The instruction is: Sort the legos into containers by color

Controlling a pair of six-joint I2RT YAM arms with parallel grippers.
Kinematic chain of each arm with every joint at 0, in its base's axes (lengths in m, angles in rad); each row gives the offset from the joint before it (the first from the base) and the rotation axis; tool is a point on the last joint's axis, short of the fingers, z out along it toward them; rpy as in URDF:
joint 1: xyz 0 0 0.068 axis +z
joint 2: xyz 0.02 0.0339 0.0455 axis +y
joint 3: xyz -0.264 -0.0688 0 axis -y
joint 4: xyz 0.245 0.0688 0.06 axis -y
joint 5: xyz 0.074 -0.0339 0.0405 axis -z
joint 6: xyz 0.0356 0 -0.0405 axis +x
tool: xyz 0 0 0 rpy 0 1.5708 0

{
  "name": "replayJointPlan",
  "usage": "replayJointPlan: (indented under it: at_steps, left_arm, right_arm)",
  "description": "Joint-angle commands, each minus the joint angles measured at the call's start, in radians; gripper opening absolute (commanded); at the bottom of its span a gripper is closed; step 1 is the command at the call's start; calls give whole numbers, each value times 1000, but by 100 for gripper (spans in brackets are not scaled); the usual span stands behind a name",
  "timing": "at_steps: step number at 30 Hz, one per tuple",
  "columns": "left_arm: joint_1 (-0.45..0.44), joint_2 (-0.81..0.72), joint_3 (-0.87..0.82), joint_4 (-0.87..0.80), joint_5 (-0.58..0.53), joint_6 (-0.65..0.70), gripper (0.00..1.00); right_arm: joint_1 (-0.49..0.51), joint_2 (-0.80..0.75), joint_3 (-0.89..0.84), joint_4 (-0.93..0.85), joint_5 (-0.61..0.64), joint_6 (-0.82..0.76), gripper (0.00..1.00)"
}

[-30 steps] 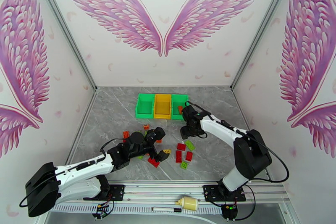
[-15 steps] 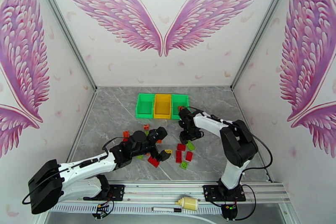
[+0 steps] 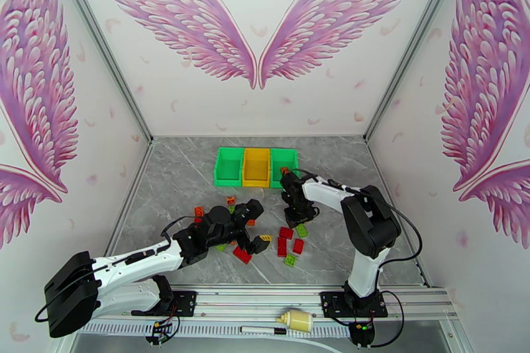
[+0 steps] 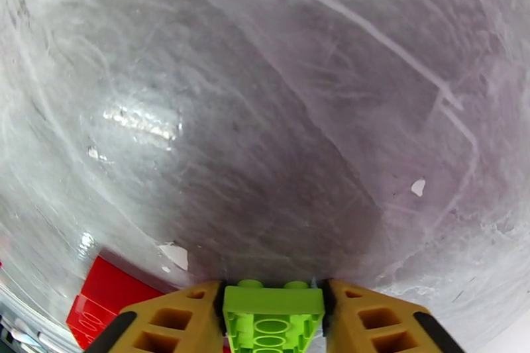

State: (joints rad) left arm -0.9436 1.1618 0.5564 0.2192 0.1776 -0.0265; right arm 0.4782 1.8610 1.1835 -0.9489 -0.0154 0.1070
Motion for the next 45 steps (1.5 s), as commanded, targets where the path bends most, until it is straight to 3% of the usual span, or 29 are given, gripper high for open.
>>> replayJointPlan:
  at_steps: [1,8,17,24,37,42,45]
  left_arm:
    - [-5,-23,18,-7,-16,2,99]
    - [-7,-58,-3,-4,-25,-21,99]
    - [-13,-134,-56,-1,-166,-41,99]
    - [-17,-145,-70,72,-287,-80,99]
    - [-25,-169,-53,11,-444,-174,99]
    - [-29,-173,-32,-49,-460,-208,99]
    - [-30,-181,0,-115,-503,-251,99]
  right_arm:
    - [5,-19,4,18,4,26,35]
    - [6,-100,9,105,-37,68,33]
    - [32,-160,74,402,-22,80,31]
    - [34,-53,201,595,-13,65,28]
    - [34,283,552,666,42,56,28]
    - [34,343,622,657,46,21,35]
    - [34,310,619,655,44,5,49]
